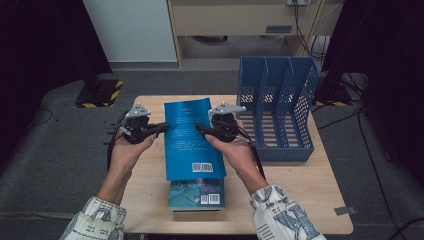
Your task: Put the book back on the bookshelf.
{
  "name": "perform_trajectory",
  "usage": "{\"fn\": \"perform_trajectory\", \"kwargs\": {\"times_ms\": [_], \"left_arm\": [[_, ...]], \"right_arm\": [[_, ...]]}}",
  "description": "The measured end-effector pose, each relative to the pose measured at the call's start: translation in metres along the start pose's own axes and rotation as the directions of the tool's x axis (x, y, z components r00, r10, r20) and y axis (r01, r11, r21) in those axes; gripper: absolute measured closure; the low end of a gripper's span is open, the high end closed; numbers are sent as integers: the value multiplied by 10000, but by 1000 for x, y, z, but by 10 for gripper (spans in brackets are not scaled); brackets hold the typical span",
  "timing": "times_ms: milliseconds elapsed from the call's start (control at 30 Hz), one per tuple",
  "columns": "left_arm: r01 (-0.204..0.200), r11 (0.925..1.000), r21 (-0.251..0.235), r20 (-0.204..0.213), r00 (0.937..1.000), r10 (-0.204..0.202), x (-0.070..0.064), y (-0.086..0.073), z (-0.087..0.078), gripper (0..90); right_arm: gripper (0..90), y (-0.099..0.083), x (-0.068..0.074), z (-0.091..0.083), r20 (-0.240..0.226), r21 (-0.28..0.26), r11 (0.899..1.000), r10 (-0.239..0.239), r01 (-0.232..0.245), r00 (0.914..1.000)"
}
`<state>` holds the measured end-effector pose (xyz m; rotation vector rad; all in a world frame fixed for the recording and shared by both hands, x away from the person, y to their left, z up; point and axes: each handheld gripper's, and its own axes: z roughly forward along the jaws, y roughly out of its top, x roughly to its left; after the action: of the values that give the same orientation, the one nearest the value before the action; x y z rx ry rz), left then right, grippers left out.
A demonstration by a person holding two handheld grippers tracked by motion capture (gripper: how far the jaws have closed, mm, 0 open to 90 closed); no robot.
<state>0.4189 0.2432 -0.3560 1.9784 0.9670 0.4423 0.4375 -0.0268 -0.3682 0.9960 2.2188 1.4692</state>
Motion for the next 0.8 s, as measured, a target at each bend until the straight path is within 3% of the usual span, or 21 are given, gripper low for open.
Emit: {"fn": "perform_trajectory", "kwargs": {"times_ms": [500,800], "left_arm": [[196,9998,62,9,9998,-196,3,-8,3,880],[338,9994,69,-27,9994,-338,10,-4,5,879]], "right_arm": [[553,9,4,4,-199,753,9969,-231,246,9995],[569,10,2,8,-51,509,9987,34,-31,10000]]}}
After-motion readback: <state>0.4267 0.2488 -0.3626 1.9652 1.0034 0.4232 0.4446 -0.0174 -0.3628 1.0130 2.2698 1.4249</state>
